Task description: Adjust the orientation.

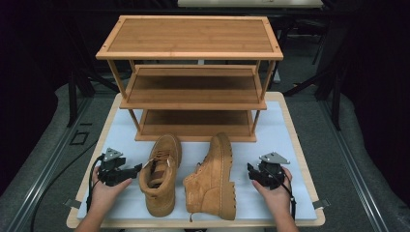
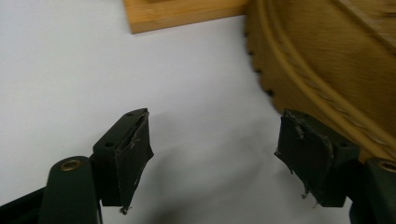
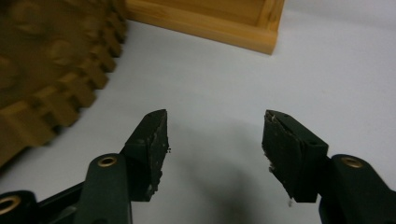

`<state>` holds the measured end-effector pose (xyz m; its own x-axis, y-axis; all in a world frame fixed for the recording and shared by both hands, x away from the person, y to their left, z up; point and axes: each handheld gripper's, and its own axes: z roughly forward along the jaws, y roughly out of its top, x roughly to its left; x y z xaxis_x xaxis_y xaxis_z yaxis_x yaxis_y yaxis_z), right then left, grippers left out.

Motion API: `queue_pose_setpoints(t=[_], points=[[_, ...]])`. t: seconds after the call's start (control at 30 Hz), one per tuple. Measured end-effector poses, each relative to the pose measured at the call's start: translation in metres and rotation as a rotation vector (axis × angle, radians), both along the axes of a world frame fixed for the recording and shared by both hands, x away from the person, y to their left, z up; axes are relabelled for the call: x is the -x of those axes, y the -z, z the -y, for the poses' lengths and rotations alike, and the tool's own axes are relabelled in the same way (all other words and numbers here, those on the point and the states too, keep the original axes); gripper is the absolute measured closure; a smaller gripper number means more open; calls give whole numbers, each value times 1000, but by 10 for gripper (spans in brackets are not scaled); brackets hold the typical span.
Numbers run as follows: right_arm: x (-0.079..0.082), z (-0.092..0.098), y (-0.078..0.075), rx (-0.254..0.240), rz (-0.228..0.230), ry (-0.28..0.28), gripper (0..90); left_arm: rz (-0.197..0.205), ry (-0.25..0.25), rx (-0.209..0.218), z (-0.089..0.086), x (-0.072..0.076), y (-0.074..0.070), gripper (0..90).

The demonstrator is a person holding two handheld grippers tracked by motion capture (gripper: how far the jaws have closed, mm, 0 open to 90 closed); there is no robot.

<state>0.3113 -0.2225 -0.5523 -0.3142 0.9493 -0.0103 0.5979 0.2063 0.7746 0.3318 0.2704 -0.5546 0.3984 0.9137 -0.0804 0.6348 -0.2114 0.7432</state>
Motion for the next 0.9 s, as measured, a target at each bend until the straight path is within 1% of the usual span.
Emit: queue_pose_setpoints(t=[0.03,0.07,0.1,0.13,0.2,0.27,0.3,0.37,0.47,0.57,0.6,0.63,0.67,0.7,0.73,0.77,0.8,0.83,0.9], points=[[4,-3,-1,35,40,33,404,-7,14,0,1,3,-1,259],[7,-4,-1,41,59,5,404,-10,15,2,2,5,-2,259],[9,-4,-2,47,65,-1,404,-11,18,0,3,7,-2,259],[11,-3,-2,57,70,-2,404,-20,26,3,3,9,-3,258],[13,-2,-1,56,78,2,405,-32,24,30,2,11,-3,256],[11,0,0,41,62,3,413,-50,16,54,0,11,-3,246],[11,0,0,33,41,17,414,-53,7,58,-2,11,-3,231],[10,2,1,16,24,17,441,-54,-10,53,-4,11,-3,215],[11,4,0,1,15,23,450,-55,-31,50,-7,12,-7,211],[10,7,0,-17,6,32,453,-62,-23,53,-6,13,-11,213],[10,7,0,-20,4,36,453,-58,-19,39,-5,16,-16,213],[10,8,0,-28,0,34,457,-59,-12,41,-4,17,-18,212],[10,8,0,-33,-4,34,463,-58,-3,59,-3,18,-20,212],[10,9,0,-35,-7,35,466,-60,6,66,-3,19,-22,212],[10,9,0,-42,-3,33,473,-60,10,89,-2,20,-25,209],[10,9,0,-55,-2,29,473,-64,20,97,-2,21,-27,191],[10,10,-1,-60,1,29,473,-64,27,113,-2,22,-31,164],[11,9,-2,-66,9,33,472,-68,28,119,-1,23,-34,158],[11,10,-3,-73,10,27,465,-67,38,143,-2,26,-42,156]])
